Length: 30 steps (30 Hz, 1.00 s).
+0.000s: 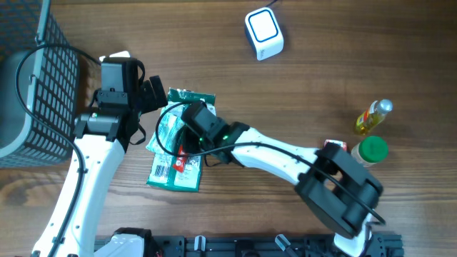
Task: Scan the item barcode
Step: 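Reach the right gripper left over the gloves bag toward the red Nescafe sachet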
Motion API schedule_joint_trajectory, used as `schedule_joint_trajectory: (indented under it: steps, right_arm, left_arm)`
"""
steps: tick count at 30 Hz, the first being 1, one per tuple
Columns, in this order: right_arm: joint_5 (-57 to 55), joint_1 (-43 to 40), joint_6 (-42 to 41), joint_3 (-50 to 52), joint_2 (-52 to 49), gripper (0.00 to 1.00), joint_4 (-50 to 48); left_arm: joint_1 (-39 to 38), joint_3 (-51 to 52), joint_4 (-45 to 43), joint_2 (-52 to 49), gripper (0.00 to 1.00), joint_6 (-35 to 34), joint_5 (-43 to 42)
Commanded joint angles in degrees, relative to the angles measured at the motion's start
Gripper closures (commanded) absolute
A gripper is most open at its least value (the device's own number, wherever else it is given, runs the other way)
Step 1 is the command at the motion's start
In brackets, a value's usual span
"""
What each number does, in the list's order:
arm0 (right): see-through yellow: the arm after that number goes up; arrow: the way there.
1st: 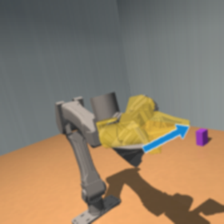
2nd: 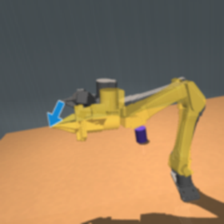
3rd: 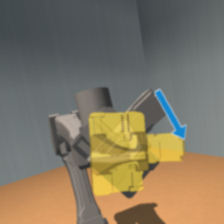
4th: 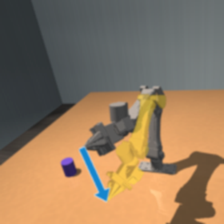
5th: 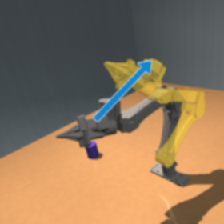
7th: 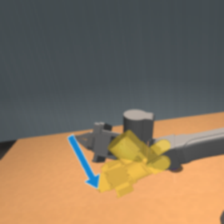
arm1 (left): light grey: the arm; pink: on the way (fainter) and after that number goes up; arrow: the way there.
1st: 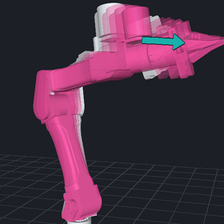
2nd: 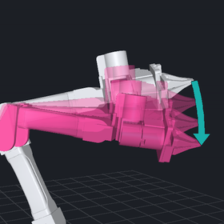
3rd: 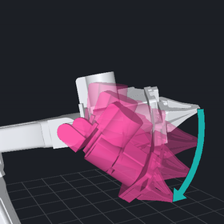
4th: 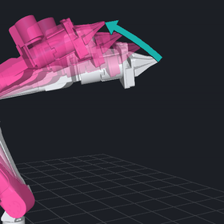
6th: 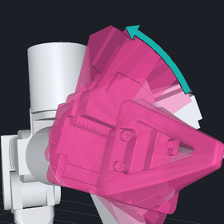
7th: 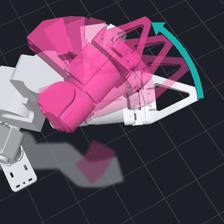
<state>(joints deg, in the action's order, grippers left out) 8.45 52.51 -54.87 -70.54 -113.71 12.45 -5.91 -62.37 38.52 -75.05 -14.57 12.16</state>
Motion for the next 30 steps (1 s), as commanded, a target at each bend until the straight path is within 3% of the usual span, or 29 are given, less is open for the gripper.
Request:
schedule_joint_trajectory:
  steps: [1,10,18,19,21,23,30]
  right_arm:
    - [-0.79,0.15,-4.28,-0.04,-3.34,0.69,-0.33]
    - [-0.55,0.20,-4.74,-0.04,-4.28,0.77,-0.94]
    - [-0.79,0.20,-7.21,-0.04,-5.86,0.76,-1.29]
    - [-0.79,0.20,-6.84,-0.04,-5.88,0.78,-1.31]
    - [-0.72,-0.09,-6.58,-0.04,-5.86,0.96,-1.27]
    - [0.59,-0.52,-6.51,-0.04,-5.60,0.96,-0.83]
    - [6.16,-5.38,7.02,-0.04,3.10,0.96,4.00]
  left_arm:
    - [0.24,-0.66,-0.17,0.15,0.00,-0.90,0.33]
    - [0.24,-0.66,-0.17,0.15,0.00,-0.90,0.33]
    - [0.24,-0.66,-0.17,0.15,0.00,-0.90,0.33]
    - [0.24,-0.66,-0.17,0.15,0.00,-0.90,0.33]
    - [0.24,-0.66,-0.17,0.15,0.00,-0.90,0.33]
    - [0.24,-0.66,-0.17,0.15,0.00,-0.90,0.33]
    - [0.24,-0.66,-0.17,0.15,0.00,-0.92,0.33]
